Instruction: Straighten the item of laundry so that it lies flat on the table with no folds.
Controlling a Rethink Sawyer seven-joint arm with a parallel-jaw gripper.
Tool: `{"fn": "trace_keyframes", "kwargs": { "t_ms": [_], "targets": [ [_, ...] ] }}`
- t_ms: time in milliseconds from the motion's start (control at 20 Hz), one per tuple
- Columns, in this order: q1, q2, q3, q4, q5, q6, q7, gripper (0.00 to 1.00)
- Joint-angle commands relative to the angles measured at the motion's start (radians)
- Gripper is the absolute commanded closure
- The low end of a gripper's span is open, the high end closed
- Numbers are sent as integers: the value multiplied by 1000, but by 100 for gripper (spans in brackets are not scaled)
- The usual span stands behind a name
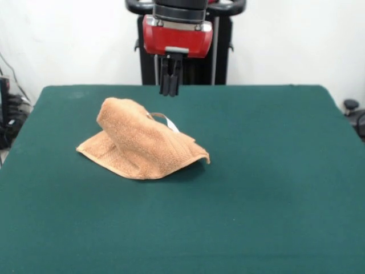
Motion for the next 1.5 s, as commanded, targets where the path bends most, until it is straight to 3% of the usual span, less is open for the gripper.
{"fn": "trace_keyframes", "kwargs": {
  "t_ms": [50,350,950,1500],
  "targets": [
    [18,79,72,105,-10,-88,198,100],
    [28,191,63,21,-10,-165,205,100],
    [32,216,72,-38,27,-149,197,100],
    [32,310,83,-129,47,-133,196,100]
  ]
}}
